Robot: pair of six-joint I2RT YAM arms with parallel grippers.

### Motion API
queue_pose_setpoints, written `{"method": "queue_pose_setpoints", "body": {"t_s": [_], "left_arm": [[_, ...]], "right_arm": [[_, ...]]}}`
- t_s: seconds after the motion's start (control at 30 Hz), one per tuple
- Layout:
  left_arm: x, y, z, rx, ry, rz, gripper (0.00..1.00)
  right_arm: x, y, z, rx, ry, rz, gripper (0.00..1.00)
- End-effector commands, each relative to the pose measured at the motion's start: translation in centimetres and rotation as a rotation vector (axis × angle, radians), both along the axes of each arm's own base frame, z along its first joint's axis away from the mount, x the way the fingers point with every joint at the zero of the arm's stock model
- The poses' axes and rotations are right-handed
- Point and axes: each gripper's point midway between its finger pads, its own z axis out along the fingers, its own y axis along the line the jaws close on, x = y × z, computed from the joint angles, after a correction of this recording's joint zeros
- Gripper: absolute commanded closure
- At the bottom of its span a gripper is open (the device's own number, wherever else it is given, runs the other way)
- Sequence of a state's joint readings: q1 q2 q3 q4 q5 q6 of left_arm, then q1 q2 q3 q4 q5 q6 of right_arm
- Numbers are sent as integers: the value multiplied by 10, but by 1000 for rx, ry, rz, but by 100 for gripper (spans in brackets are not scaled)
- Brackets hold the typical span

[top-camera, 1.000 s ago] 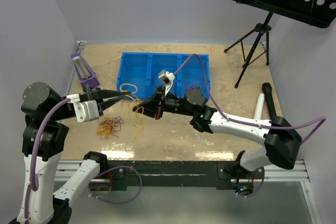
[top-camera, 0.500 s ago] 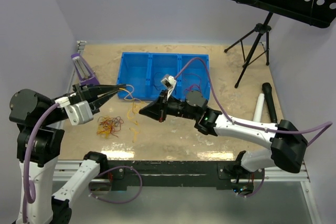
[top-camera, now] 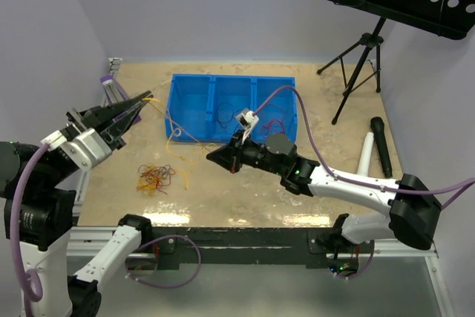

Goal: Untangle the cables

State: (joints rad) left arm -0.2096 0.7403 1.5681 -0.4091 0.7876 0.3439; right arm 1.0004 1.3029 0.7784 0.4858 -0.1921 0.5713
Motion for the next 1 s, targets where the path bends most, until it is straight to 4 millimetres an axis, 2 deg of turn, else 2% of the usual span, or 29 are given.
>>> {"method": "queue_pose_setpoints", "body": {"t_s": [0.0,0.1,0.2,0.3,0.4,0.47,0.6,0.63,0.7,0.77,0.9,0.97], "left_arm": [[23,44,53,-214,-126,269,100],[27,69,71,-313,-192,391,100],[23,76,81,-347,-232,418,100],[21,58,73,-280,-193,334,100],[12,33,52,-199,-134,191,100],[7,23,40,-184,-85,124,100],[8,17,32,-247,33,67,98],[7,17,33,-269,52,59,96],[6,17,34,-310,83,44,83],[4,17,36,-359,121,25,77],[2,19,43,-407,134,14,72],[0,17,41,-393,129,1,73]], "right_arm": [[13,-19,-36,-113,41,-109,100],[15,-25,-49,-138,71,-139,100],[13,-28,-61,-161,95,-145,100],[13,-30,-65,-165,103,-151,100],[14,-29,-60,-157,97,-152,100],[15,-28,-54,-151,88,-154,100],[21,-30,-43,-150,77,-187,100],[22,-31,-42,-154,79,-197,100],[26,-35,-45,-173,88,-229,100],[27,-37,-46,-178,92,-243,100],[28,-40,-47,-182,95,-254,100],[28,-41,-47,-182,97,-256,100]]}}
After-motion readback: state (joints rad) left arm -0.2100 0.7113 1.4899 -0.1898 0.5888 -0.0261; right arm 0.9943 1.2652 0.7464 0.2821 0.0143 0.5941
